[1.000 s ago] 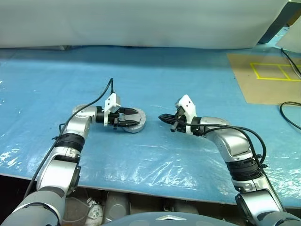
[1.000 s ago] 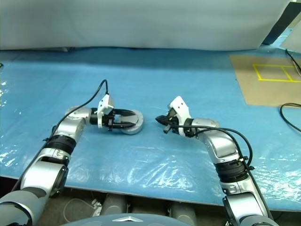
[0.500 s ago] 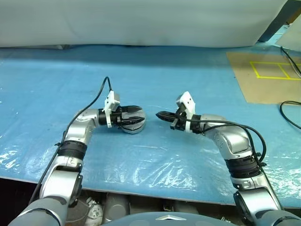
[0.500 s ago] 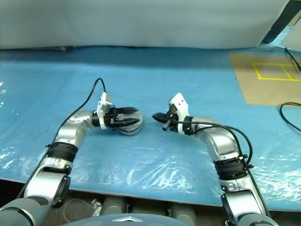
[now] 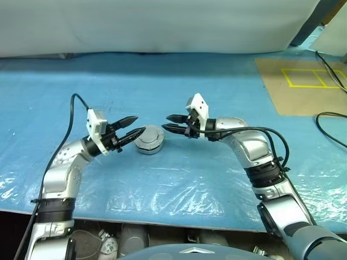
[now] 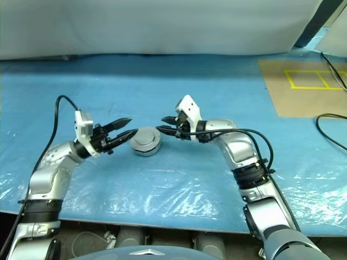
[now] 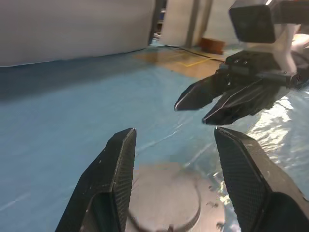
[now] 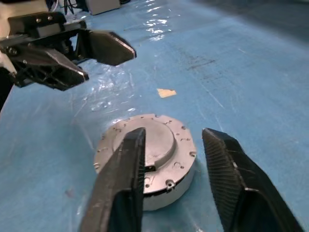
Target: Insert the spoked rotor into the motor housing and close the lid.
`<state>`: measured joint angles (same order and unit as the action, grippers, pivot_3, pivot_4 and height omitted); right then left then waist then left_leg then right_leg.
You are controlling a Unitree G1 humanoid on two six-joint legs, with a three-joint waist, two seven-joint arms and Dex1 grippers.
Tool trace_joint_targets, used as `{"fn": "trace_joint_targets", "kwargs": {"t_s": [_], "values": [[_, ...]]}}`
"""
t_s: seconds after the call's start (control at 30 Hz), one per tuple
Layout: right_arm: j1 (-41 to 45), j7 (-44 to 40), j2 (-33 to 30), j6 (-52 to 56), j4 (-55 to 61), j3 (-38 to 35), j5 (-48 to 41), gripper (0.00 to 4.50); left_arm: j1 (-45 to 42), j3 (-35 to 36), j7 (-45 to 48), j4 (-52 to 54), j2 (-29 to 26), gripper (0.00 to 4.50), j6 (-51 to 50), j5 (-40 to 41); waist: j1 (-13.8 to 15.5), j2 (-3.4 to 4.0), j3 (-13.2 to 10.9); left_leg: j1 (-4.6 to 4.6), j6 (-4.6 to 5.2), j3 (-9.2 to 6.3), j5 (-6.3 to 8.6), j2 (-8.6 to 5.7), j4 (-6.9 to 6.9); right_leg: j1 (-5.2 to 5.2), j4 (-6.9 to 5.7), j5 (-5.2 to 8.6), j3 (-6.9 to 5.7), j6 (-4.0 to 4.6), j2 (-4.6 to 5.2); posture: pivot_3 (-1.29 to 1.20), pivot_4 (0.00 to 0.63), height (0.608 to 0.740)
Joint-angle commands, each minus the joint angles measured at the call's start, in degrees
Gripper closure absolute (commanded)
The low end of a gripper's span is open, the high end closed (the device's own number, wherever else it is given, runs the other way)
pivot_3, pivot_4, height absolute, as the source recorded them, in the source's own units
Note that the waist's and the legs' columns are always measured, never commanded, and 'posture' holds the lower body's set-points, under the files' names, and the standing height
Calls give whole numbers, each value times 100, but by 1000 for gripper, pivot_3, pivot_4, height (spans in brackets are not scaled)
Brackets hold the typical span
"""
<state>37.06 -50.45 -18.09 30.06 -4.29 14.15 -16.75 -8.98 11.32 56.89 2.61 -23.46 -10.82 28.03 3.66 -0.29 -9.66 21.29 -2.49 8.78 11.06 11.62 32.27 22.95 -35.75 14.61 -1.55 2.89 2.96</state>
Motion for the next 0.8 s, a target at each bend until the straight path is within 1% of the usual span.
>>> {"fn": "trace_joint_targets", "kwargs": {"t_s": [0.03, 0.1, 0.17, 0.27, 0.4, 0.53, 0.63, 0.8], "values": [[231, -215, 174, -534, -397, 233, 225, 1354, 313, 187, -365, 416, 87, 1778, 246, 58, 14, 0, 0, 1, 0, 0, 0, 2, 0, 0, 0, 0, -1, 0, 0, 0, 150, 740], [313, -360, 333, -673, -686, 316, 260, 610, 572, 142, -418, 479, 50, 1778, 409, -62, 19, -1, 0, 2, 1, 4, 0, 3, 0, 0, -1, 0, -2, 0, 0, 0, 150, 740], [392, -511, 429, -741, -828, 389, 286, 22, 715, 168, -530, 494, 63, 1778, 471, -55, 15, -1, 0, 2, 1, 4, 0, 4, 0, 0, -1, 0, -2, 1, -1, 0, 150, 740], [572, -495, 513, -912, -1124, 610, 627, 22, 819, 215, -640, 517, 54, 1778, 525, 16, 16, -1, 0, 2, 2, 5, 0, 5, 2, 0, -3, 1, -2, 1, -1, 0, 150, 740], [754, -616, 628, -1162, -1310, 653, 738, 22, 930, 227, -773, 666, 95, 1778, 443, 207, 8, -1, 0, -3, 2, 7, 0, 6, 7, -1, -6, 2, 0, 4, -1, 0, 150, 740], [860, -577, 765, -1683, -1842, 843, 1135, 22, 1133, 181, -843, 777, 65, 1778, 345, 283, -6, -2, 0, -4, 2, 18, 0, 7, 7, -1, -9, 2, 1, 4, -1, 0, 150, 740], [877, -796, 893, -1774, -2054, 943, 1182, 22, 1234, 107, -698, 672, -108, 1778, 540, 78, -31, -2, 0, -4, 2, 43, -1, 7, 7, 0, -9, 2, 1, 5, -1, 0, 150, 740], [952, -855, 1094, -2017, -2537, 970, 1376, 22, 1279, 75, -609, 503, -237, 1778, 808, -97, -90, -1, 0, -4, 9, 49, -4, 9, 10, 1, -11, 5, 1, 10, -1, 0, 150, 740]]}}
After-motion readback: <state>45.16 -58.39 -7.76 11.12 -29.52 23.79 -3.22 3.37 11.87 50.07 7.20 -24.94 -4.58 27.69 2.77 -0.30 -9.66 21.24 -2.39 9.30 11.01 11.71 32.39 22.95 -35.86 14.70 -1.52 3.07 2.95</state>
